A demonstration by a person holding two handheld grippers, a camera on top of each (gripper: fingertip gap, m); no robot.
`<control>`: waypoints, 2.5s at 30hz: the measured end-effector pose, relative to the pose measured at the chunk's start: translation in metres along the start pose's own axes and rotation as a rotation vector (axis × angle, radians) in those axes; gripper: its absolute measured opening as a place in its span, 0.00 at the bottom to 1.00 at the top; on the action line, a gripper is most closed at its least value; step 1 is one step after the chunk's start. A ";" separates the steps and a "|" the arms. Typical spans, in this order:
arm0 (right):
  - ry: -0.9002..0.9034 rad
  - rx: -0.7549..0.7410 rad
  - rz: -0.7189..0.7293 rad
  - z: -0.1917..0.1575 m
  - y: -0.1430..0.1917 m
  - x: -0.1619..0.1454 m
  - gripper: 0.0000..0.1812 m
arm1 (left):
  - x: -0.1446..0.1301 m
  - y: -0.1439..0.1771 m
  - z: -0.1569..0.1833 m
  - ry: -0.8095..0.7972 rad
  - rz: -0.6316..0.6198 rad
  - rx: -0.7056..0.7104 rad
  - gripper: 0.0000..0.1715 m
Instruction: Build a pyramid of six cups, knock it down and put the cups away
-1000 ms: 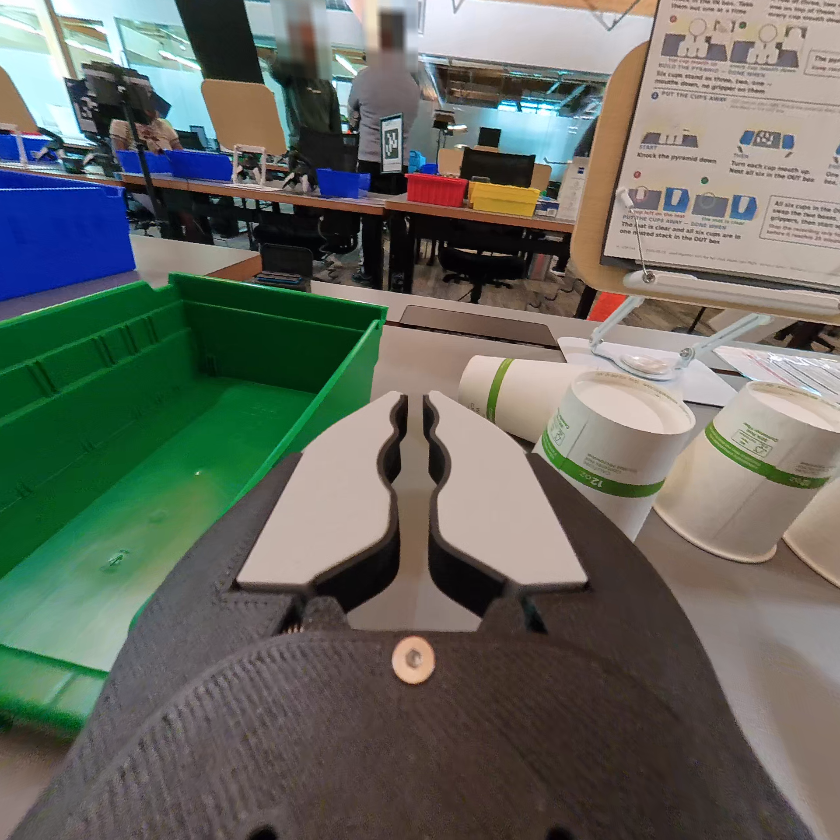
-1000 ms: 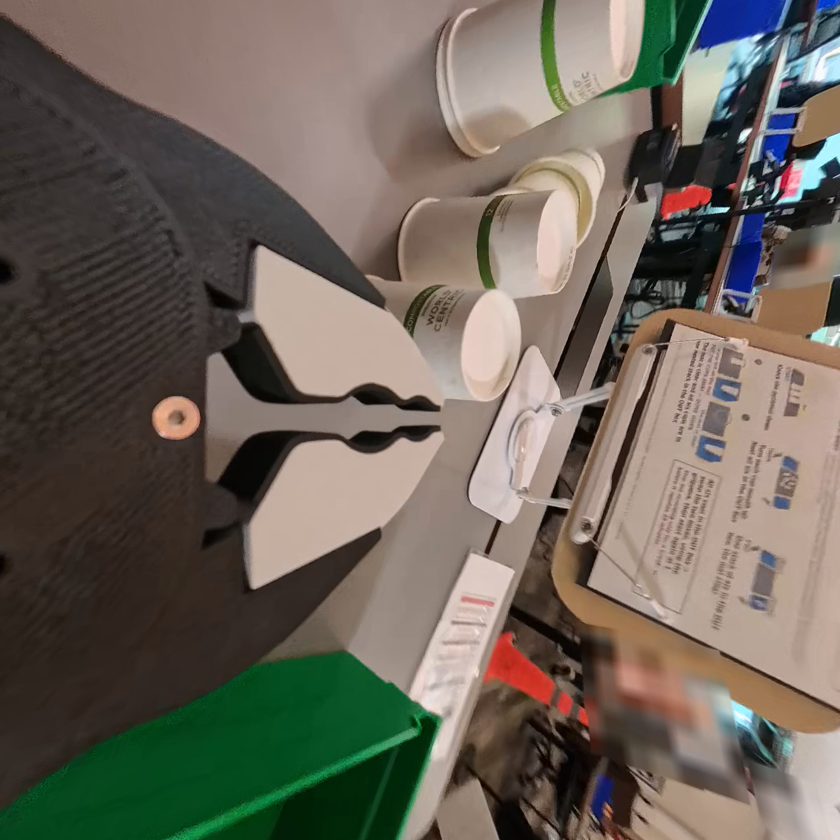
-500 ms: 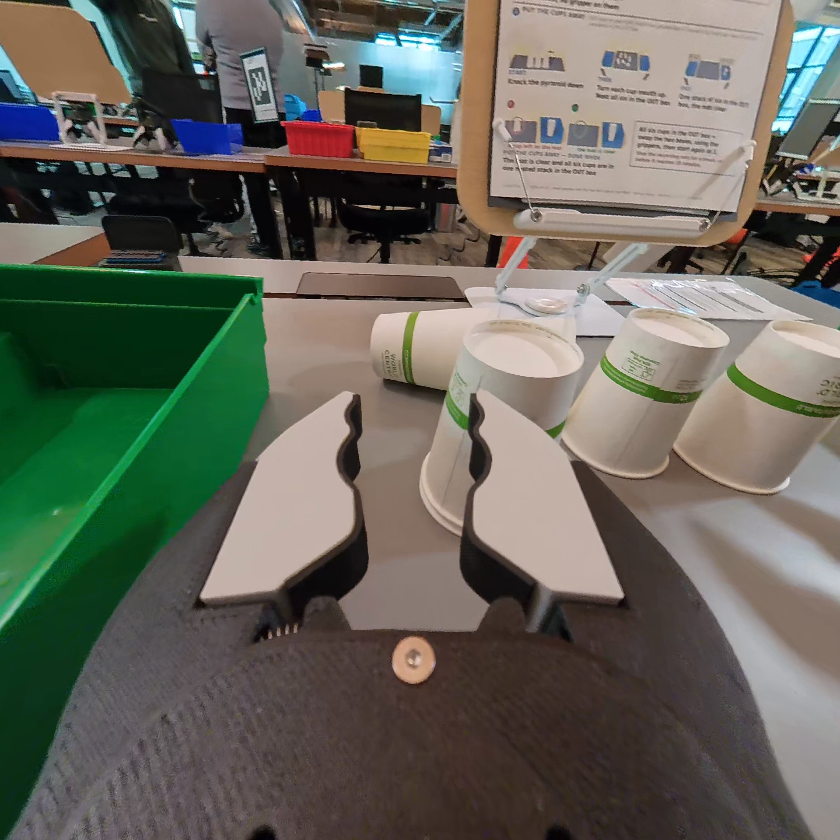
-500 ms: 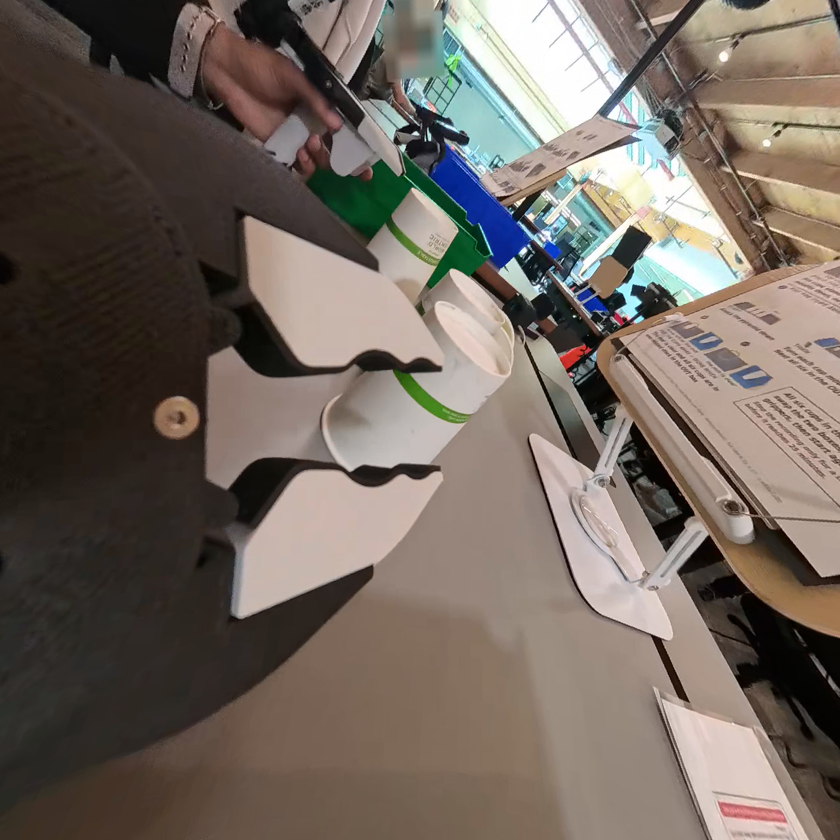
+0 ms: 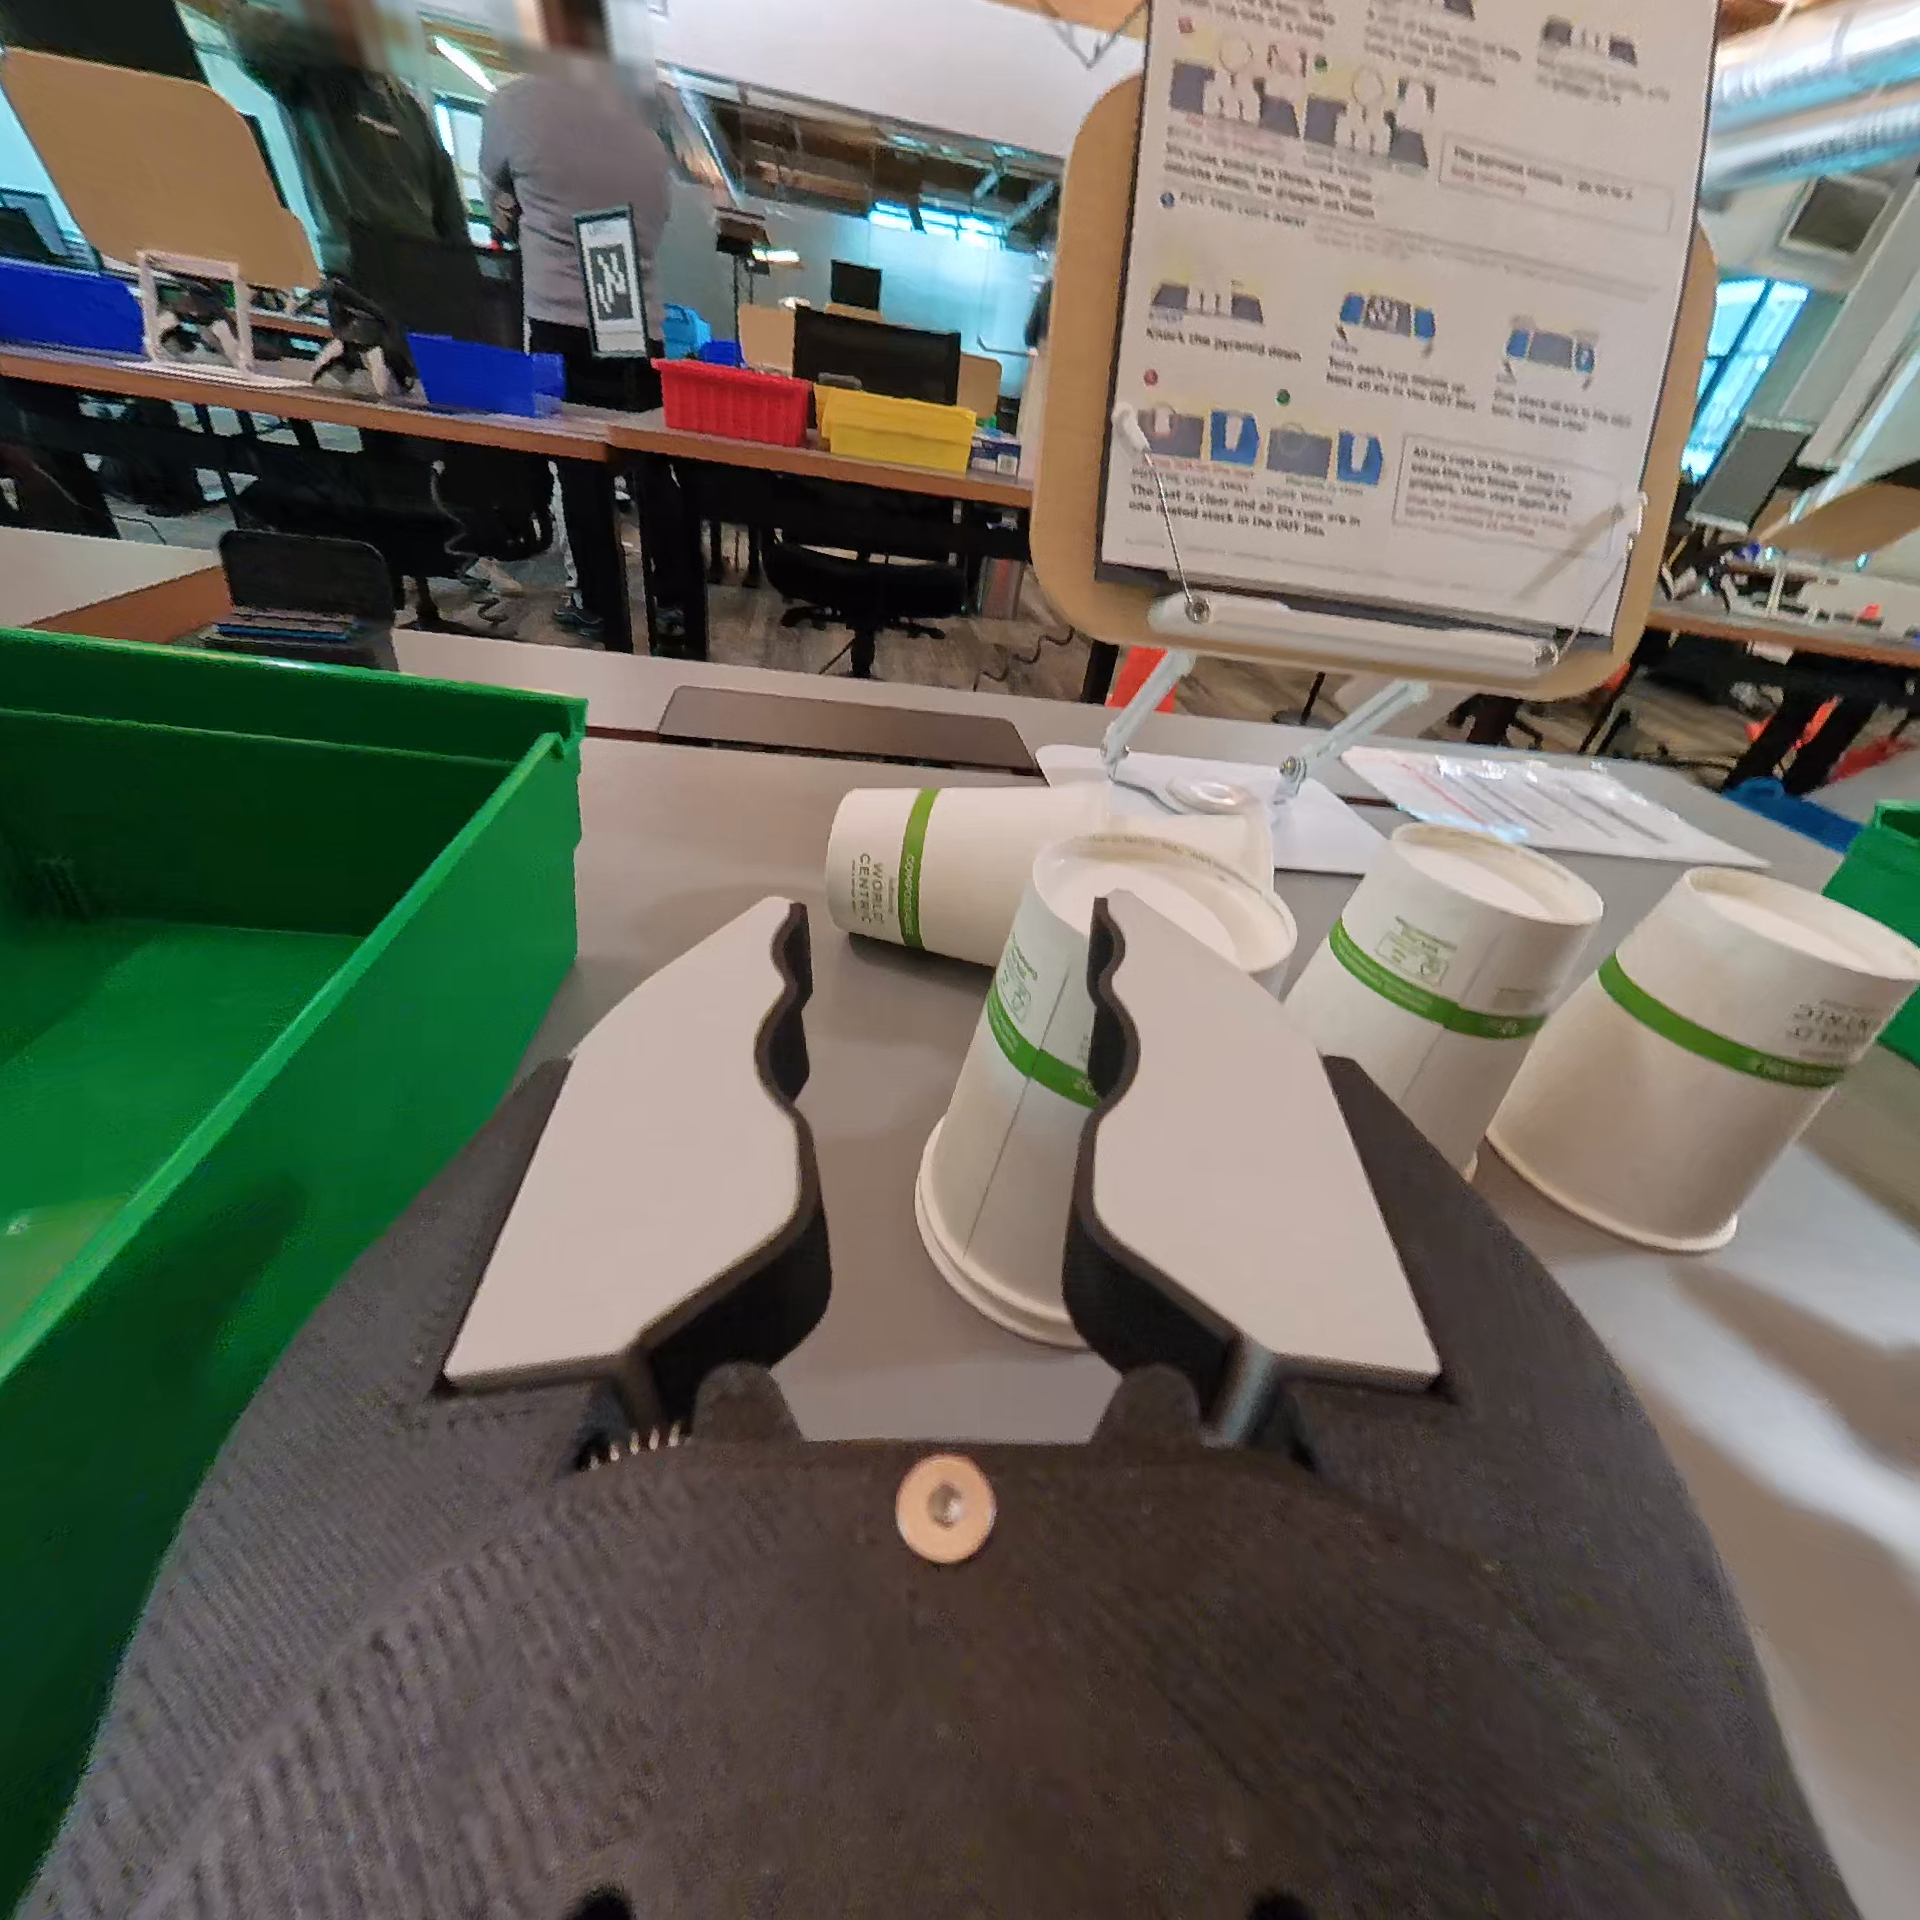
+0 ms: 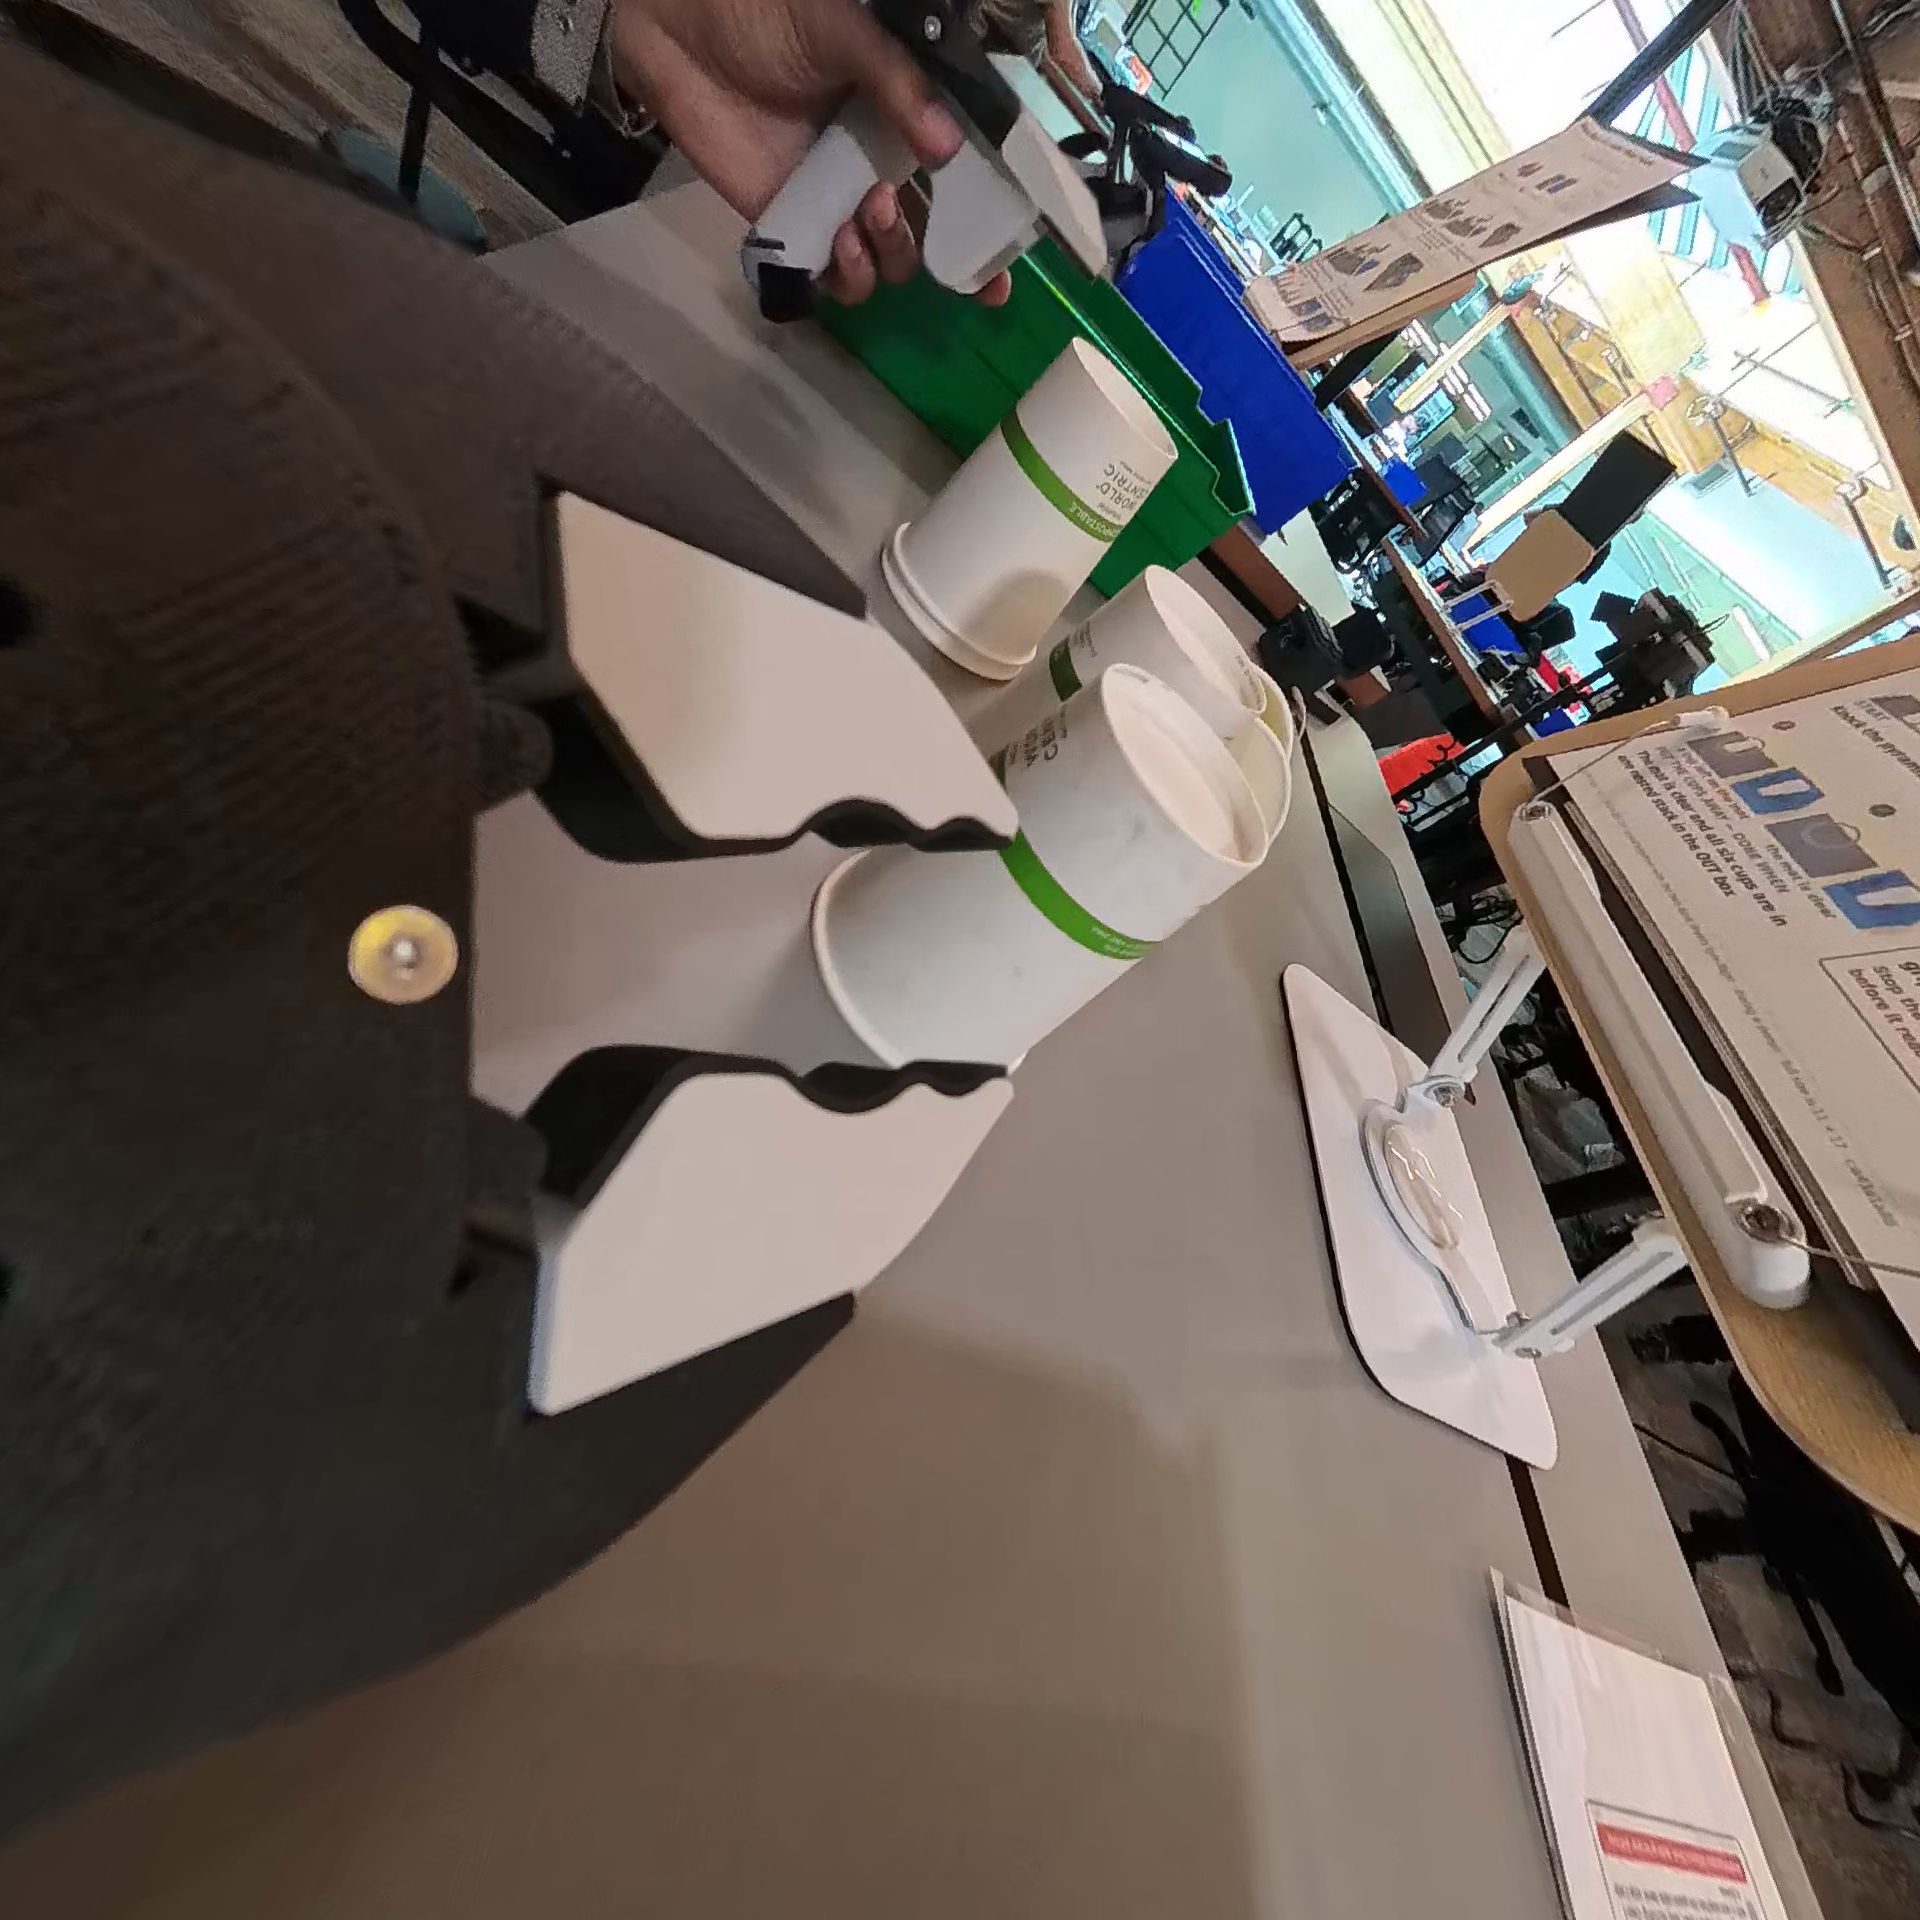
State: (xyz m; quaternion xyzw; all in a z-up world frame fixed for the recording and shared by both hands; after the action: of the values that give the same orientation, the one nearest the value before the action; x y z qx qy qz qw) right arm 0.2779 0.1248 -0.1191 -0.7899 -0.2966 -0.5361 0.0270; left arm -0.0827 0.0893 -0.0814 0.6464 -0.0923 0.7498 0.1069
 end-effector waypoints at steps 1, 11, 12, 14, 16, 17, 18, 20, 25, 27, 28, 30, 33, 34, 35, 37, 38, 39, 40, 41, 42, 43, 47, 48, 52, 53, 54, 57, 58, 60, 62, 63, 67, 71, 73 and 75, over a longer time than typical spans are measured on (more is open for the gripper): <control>-0.003 -0.004 0.001 0.002 0.002 0.000 0.22 | 0.003 0.000 -0.001 0.005 0.020 0.010 0.30; -0.002 -0.039 0.006 0.015 0.016 -0.001 0.23 | 0.018 -0.009 0.002 0.008 0.119 0.028 0.28; 0.006 -0.041 0.003 0.015 0.017 -0.001 0.23 | 0.018 -0.011 0.004 0.005 0.116 0.024 0.28; 0.027 -0.046 -0.004 0.013 0.017 -0.003 0.24 | 0.018 -0.012 0.005 -0.001 0.117 0.022 0.28; 0.056 -0.039 -0.003 0.008 0.017 -0.001 0.26 | 0.019 -0.011 0.005 -0.007 0.120 0.026 0.28; 0.068 -0.025 0.010 0.002 0.017 0.006 0.27 | 0.019 -0.010 0.004 -0.008 0.124 0.032 0.28; 0.068 -0.008 0.034 -0.007 0.016 0.017 0.28 | 0.020 -0.009 0.003 -0.008 0.130 0.040 0.27; 0.049 0.058 0.087 -0.036 0.012 0.047 0.28 | 0.023 -0.005 -0.002 -0.001 0.150 0.065 0.26; 0.016 0.196 -0.119 -0.114 -0.051 0.083 0.32 | 0.025 0.000 -0.007 0.046 0.167 0.082 0.26; 0.044 0.223 -0.311 -0.132 -0.090 0.075 0.33 | 0.027 0.001 -0.007 0.040 0.176 0.083 0.26; 0.082 0.208 -0.387 -0.135 -0.109 0.070 0.33 | 0.027 0.001 -0.007 0.037 0.178 0.083 0.26; 0.167 0.129 -0.498 -0.132 -0.145 0.061 0.32 | 0.026 -0.001 -0.008 0.040 0.174 0.078 0.26; 0.225 0.058 -0.661 -0.130 -0.183 0.042 0.35 | 0.022 -0.006 -0.009 0.053 0.157 0.068 0.26; 0.233 0.040 -0.704 -0.128 -0.193 0.036 0.35 | 0.022 -0.007 -0.009 0.062 0.156 0.062 0.26; 0.238 0.021 -0.741 -0.126 -0.202 0.031 0.35 | 0.022 -0.007 -0.009 0.070 0.157 0.056 0.26; 0.229 0.003 -0.811 -0.124 -0.214 0.022 0.33 | 0.022 -0.008 -0.009 0.076 0.157 0.052 0.26; 0.219 0.007 -0.849 -0.125 -0.218 0.018 0.32 | 0.022 -0.009 -0.009 0.073 0.155 0.051 0.26; 0.210 0.014 -0.883 -0.127 -0.220 0.014 0.31 | 0.021 -0.009 -0.010 0.068 0.151 0.051 0.26; 0.210 0.015 -0.911 -0.128 -0.221 0.010 0.29 | 0.021 -0.010 -0.011 0.063 0.147 0.052 0.26; 0.220 0.009 -0.936 -0.128 -0.222 0.006 0.29 | 0.021 -0.010 -0.012 0.058 0.143 0.055 0.26; 0.233 0.001 -0.955 -0.127 -0.222 0.003 0.28 | 0.021 -0.011 -0.013 0.056 0.141 0.058 0.26; 0.243 -0.005 -0.968 -0.127 -0.222 0.000 0.26 | 0.021 -0.011 -0.014 0.056 0.141 0.061 0.26; 0.214 0.014 -0.981 -0.133 -0.223 -0.006 0.23 | 0.021 -0.010 -0.015 0.058 0.140 0.067 0.26; 0.200 0.023 -0.981 -0.135 -0.223 -0.007 0.22 | 0.021 -0.010 -0.014 0.056 0.140 0.068 0.26; 0.154 0.058 -0.976 -0.138 -0.224 -0.010 0.11 | 0.021 -0.010 -0.012 0.035 0.134 0.069 0.26; 0.143 0.073 -0.975 -0.139 -0.224 -0.010 0.08 | 0.021 -0.010 -0.011 0.029 0.132 0.068 0.26; 0.134 0.088 -0.971 -0.141 -0.224 -0.010 0.07 | 0.021 -0.010 -0.010 0.025 0.130 0.068 0.26; 0.153 0.129 -0.969 -0.144 -0.221 -0.009 0.02 | 0.021 -0.010 -0.011 0.021 0.127 0.068 0.26; 0.173 0.140 -0.966 -0.145 -0.220 -0.008 0.02 | 0.020 -0.011 -0.011 0.023 0.126 0.068 0.26; 0.212 0.171 -0.958 -0.148 -0.217 -0.004 0.02 | 0.019 -0.011 -0.011 0.030 0.125 0.067 0.26; 0.256 0.202 -0.952 -0.153 -0.213 0.000 0.02 | 0.019 -0.011 -0.012 0.035 0.124 0.068 0.26; 0.285 0.212 -0.951 -0.155 -0.211 0.001 0.02 | 0.019 -0.011 -0.012 0.037 0.123 0.068 0.26; 0.433 0.256 -0.949 -0.168 -0.201 0.004 0.02 | 0.019 -0.011 -0.011 0.031 0.122 0.069 0.26; 0.606 0.276 -0.957 -0.183 -0.192 0.004 0.02 | 0.020 -0.010 -0.011 0.022 0.125 0.074 0.25; 0.667 0.261 -0.983 -0.188 -0.187 0.002 0.02 | 0.021 -0.010 -0.012 0.021 0.127 0.076 0.25; 0.717 0.243 -1.011 -0.190 -0.182 0.001 0.02 | 0.020 -0.010 -0.012 0.024 0.127 0.076 0.25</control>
State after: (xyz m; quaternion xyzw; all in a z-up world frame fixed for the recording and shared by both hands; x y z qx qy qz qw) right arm 0.0301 0.2063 -0.0884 -0.3148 -0.6644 -0.6765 -0.0425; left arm -0.0946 0.1028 -0.0631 0.6338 -0.1031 0.7658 0.0355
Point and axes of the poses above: each gripper's, where its closed fingertips meet, y back along the fingers, x out of its top, z = x × y across the jaws, the point moved 1 cm from there along y, back along the fingers, and after that the axes turned 11 degrees about -x, right-handed, at the moved point
